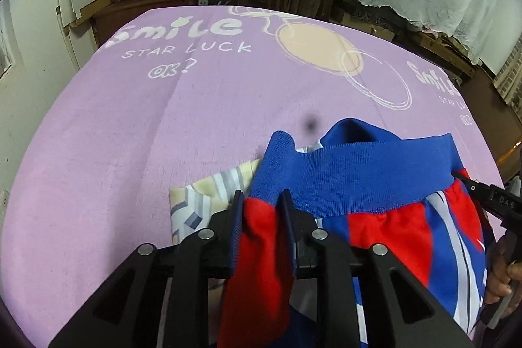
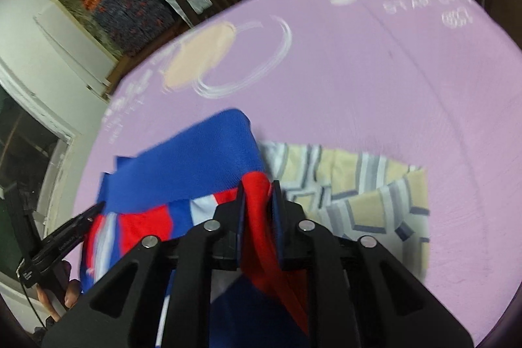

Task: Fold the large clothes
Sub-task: 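Lower the folded hem onto the hoodie with both grippers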

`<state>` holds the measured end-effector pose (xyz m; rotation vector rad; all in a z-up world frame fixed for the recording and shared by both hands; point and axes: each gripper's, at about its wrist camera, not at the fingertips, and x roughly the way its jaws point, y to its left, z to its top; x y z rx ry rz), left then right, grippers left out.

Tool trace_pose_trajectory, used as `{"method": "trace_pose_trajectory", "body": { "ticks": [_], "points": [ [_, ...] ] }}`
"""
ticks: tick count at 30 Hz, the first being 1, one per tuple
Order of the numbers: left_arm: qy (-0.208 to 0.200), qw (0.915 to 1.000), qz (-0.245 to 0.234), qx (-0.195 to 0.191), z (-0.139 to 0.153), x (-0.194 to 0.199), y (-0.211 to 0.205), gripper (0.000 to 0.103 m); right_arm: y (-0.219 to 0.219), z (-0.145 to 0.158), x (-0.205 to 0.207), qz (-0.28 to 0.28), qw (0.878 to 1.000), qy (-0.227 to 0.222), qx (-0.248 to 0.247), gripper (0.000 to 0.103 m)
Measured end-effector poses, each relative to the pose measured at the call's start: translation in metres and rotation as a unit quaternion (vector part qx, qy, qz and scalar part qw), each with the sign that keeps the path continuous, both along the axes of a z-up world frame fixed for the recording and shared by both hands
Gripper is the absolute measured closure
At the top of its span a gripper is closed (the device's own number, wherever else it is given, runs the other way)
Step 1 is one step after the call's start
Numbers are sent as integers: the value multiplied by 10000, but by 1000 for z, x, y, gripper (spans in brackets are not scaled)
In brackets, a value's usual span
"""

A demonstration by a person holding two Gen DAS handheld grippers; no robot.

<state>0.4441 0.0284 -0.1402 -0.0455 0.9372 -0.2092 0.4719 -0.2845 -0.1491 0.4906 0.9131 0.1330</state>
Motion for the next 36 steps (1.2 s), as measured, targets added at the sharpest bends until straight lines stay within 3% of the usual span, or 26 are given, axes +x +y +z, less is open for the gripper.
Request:
{"method": "trace_pose_trajectory", "body": {
  "ticks": [6, 8, 11, 16, 20, 24, 30, 32, 36],
  "points": [
    [28, 9999, 101, 72, 0, -3, 0, 69, 5, -1, -1, 4, 9997, -147, -183, 88],
    [67, 9998, 176, 28, 5, -8, 3, 61, 0, -1, 0, -16, 10000, -40, -10, 84],
    [-169, 9998, 128, 7, 26, -29, 4, 60, -14, 9, -12, -230, 9991, 114, 341, 76],
    [-715, 9974, -107, -23, 70, -72, -15, 47, -1, 56, -49, -52, 9988, -468, 160, 76],
    [-915, 9951, -357, -67, 86, -92, -40, 39, 37, 82, -69, 538, 9950, -813, 198, 76],
    [-748, 9961, -446, -110, 71, -90, -58, 38, 70, 80, -69, 1112, 9893, -743, 592, 76],
    [-194, 9993, -334, 15, 21, -70, -54, 38, 70, 35, -58, 1126, 9880, -214, 1035, 77],
    [-40, 9995, -312, 17, 3, -64, -49, 25, 66, 21, -56, 1129, 9882, -87, 1033, 80],
    [-27, 9996, -278, -6, -3, -61, -42, 20, 54, 4, -59, 1160, 9875, -22, 1067, 102]
  ]
}}
